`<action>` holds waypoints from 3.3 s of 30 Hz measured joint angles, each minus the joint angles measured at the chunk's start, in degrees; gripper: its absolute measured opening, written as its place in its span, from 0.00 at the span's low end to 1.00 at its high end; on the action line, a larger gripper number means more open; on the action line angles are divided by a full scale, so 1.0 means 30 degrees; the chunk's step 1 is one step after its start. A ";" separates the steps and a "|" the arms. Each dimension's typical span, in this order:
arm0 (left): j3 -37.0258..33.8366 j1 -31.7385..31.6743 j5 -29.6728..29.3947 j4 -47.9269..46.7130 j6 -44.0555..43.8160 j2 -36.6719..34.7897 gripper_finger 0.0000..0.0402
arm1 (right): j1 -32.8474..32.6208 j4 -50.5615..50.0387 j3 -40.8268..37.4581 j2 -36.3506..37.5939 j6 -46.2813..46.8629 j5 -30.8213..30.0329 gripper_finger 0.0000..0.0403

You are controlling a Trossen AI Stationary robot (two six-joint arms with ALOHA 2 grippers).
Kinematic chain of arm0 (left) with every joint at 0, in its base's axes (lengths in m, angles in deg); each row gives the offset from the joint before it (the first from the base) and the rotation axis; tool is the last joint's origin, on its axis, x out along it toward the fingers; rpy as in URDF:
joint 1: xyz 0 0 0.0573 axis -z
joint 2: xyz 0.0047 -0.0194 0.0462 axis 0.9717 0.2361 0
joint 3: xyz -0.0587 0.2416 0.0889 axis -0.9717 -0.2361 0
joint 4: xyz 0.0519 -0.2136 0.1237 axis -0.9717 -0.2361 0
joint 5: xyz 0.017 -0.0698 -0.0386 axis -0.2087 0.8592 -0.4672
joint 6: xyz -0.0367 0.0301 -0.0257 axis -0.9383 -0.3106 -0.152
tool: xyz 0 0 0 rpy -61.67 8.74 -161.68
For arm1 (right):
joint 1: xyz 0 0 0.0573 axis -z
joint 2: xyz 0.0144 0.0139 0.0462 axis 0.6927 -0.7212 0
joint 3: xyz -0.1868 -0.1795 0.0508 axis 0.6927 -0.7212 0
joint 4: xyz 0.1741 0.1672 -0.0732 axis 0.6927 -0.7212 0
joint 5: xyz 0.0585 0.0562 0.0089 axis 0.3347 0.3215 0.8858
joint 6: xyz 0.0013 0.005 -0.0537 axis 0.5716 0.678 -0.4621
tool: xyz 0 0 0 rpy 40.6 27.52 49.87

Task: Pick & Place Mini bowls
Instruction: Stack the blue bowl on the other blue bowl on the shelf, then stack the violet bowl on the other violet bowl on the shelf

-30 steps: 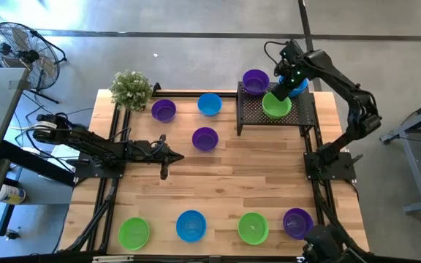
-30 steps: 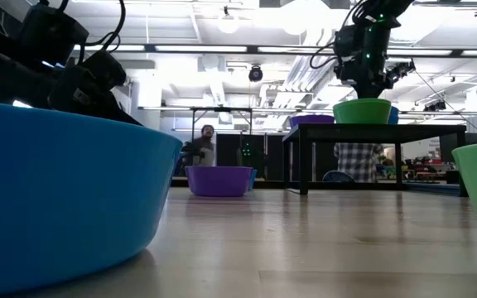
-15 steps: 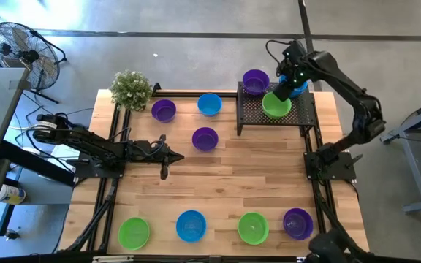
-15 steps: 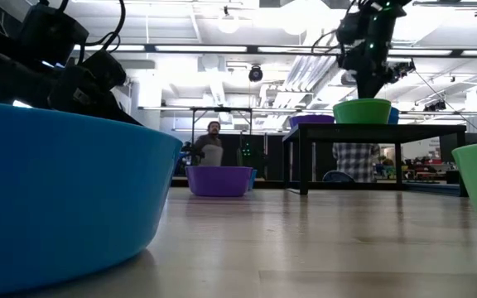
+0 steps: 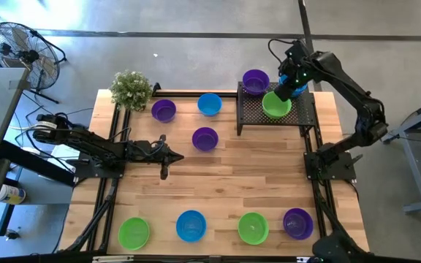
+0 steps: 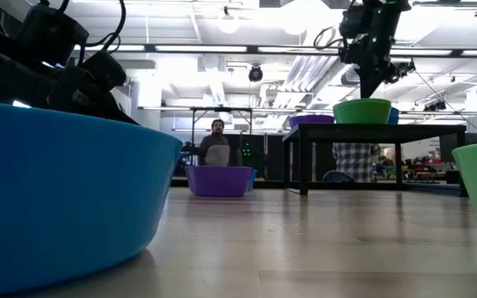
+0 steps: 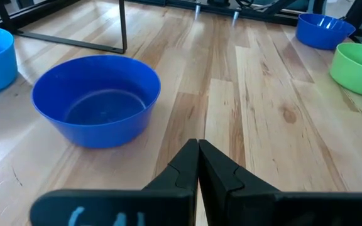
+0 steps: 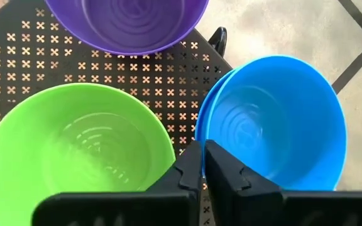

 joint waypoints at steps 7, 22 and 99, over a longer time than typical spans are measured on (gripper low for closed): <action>0.0000 0.0002 0.0002 0.0008 0.0000 0.0000 0.01 | 0.0051 -0.0102 0.0000 0.0003 0.0710 0.0078 0.04; 0.0000 0.0003 0.0007 0.0001 0.0000 0.0000 0.01 | 0.0051 -0.0091 0.0000 -0.0037 0.1106 0.0311 0.00; 0.2742 0.0000 0.0918 -0.4422 0.1730 -0.0007 0.01 | -0.6566 2.4812 -1.7824 1.7179 0.1628 0.4770 0.00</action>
